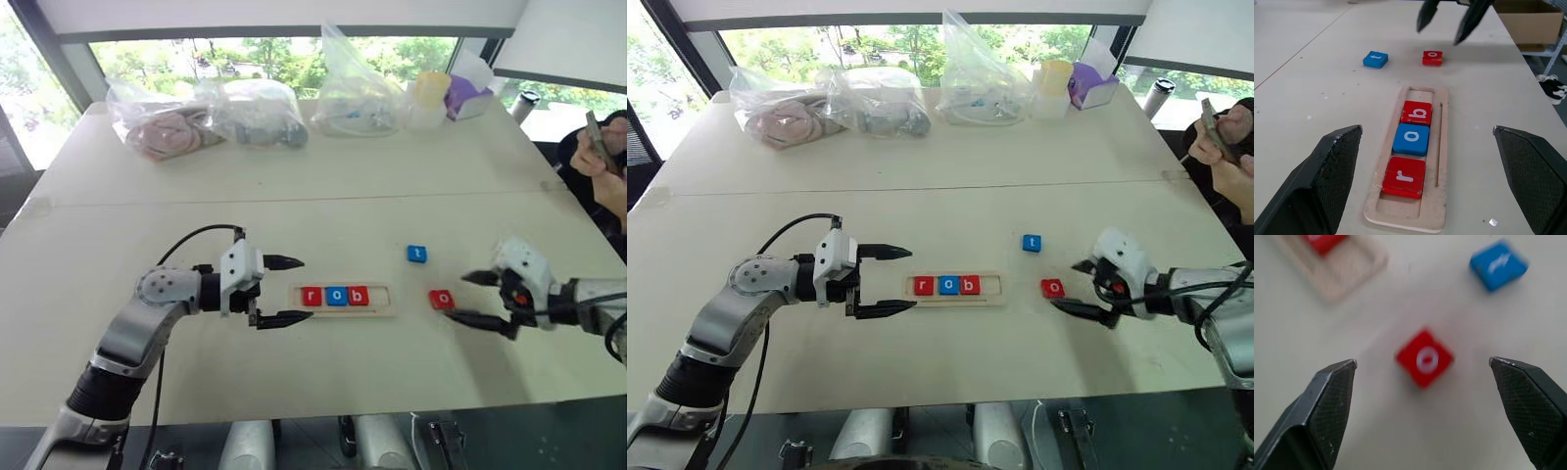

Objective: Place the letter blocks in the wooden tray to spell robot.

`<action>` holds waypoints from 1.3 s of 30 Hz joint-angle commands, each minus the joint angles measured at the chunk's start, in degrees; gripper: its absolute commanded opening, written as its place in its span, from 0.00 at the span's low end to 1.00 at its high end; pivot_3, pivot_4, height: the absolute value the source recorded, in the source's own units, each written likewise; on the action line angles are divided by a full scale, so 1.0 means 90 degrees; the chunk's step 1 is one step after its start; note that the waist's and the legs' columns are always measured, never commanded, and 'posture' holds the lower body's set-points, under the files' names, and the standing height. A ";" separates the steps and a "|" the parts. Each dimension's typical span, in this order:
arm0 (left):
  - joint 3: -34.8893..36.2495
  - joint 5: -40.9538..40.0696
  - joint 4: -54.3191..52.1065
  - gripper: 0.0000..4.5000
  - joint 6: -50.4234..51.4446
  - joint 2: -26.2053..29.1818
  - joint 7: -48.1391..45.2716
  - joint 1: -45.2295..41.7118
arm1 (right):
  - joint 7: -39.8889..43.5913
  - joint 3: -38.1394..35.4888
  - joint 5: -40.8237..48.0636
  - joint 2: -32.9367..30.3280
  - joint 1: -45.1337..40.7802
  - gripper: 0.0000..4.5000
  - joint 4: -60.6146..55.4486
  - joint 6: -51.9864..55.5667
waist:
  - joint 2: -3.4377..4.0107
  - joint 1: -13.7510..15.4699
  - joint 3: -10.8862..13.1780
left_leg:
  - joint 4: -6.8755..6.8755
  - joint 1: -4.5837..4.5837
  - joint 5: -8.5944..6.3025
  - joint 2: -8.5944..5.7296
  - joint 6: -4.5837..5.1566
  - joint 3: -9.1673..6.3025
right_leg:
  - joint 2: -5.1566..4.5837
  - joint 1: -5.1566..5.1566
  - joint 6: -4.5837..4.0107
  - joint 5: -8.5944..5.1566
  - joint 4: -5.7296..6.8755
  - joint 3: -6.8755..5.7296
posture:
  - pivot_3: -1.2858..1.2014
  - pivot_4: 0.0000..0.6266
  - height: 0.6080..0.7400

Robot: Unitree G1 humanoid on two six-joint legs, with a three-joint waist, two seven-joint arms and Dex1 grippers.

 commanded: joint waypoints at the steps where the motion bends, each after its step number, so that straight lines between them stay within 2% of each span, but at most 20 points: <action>1: 0.0036 0.0043 -0.0005 1.00 -0.0136 -0.0039 0.0043 -0.0097 | 0.0516 0.0358 -0.0457 -0.0082 -0.0466 1.00 0.0857 -0.1599 | 0.0001 -0.0009 0.0001 | 0.0003 0.0004 0.0000 0.0001 0.0000 0.0000 | 0.0003 0.0000 -0.0003 0.0002 0.0005 0.0000 | 0.52 0.24 1.00; 6: 0.0047 0.0074 -0.0060 1.00 -0.0106 -0.0094 0.0120 -0.0071 | 0.0803 0.0922 -0.0841 0.0098 -0.1113 1.00 0.1864 -0.2503 | 0.0002 0.0032 0.0001 | 0.0013 0.0009 0.0002 0.0003 -0.0002 -0.0006 | 0.0009 0.0001 -0.0009 0.0006 0.0018 0.0000 | 0.52 0.24 1.00; 12: 0.0089 0.0076 -0.0133 1.00 -0.0085 -0.0037 0.0172 -0.0007 | 0.0990 0.1244 -0.0981 0.0350 -0.1620 1.00 0.2533 -0.2988 | 0.0002 0.0053 0.0000 | 0.0014 0.0005 0.0002 0.0002 -0.0003 -0.0003 | 0.0006 0.0002 -0.0009 0.0007 0.0017 0.0002 | 0.52 0.24 1.00; 21: 0.0124 0.0064 -0.0256 1.00 -0.0042 -0.0004 0.0297 0.0080 | 0.1126 0.1481 -0.1139 0.0607 -0.1935 1.00 0.2891 -0.3367 | 0.0002 0.0039 0.0000 | 0.0017 0.0012 0.0002 0.0002 -0.0003 -0.0004 | 0.0007 0.0008 -0.0009 0.0008 0.0024 0.0003 | 0.52 0.24 1.00; 32: 0.0126 0.0057 -0.0328 1.00 -0.0023 0.0009 0.0398 0.0137 | 0.1216 0.1518 -0.1129 0.0765 -0.2048 1.00 0.2730 -0.3325 | 0.0003 0.0045 -0.0001 | 0.0018 0.0018 0.0003 0.0003 -0.0003 -0.0004 | 0.0008 0.0013 -0.0010 0.0008 0.0034 0.0003 | 0.52 0.24 1.00; 35: 0.0118 0.0059 -0.0317 1.00 -0.0034 0.0005 0.0421 0.0119 | 0.1222 0.1571 -0.1215 0.0748 -0.2106 0.81 0.2880 -0.3321 | 0.0003 0.0043 -0.0001 | 0.0019 0.0018 0.0003 0.0003 -0.0003 -0.0004 | 0.0008 0.0013 -0.0010 0.0008 0.0034 0.0003 | 0.52 0.24 1.00; 38: 0.0107 0.0073 -0.0294 1.00 -0.0058 -0.0001 0.0440 0.0102 | 0.1222 0.1588 -0.1235 0.0739 -0.2183 0.50 0.3002 -0.3385 | 0.0003 0.0042 -0.0001 | 0.0024 0.0019 0.0003 0.0003 -0.0003 -0.0004 | 0.0008 0.0016 -0.0010 0.0009 0.0035 0.0004 | 0.52 0.24 1.00; 39: 0.0104 0.0077 -0.0288 1.00 -0.0067 -0.0003 0.0444 0.0103 | 0.1209 0.1575 -0.1216 0.0757 -0.2205 0.35 0.3014 -0.3400 | 0.0003 0.0047 -0.0001 | 0.0025 0.0019 0.0003 0.0003 -0.0004 -0.0003 | 0.0007 0.0016 -0.0010 0.0009 0.0036 0.0004 | 0.52 0.24 1.00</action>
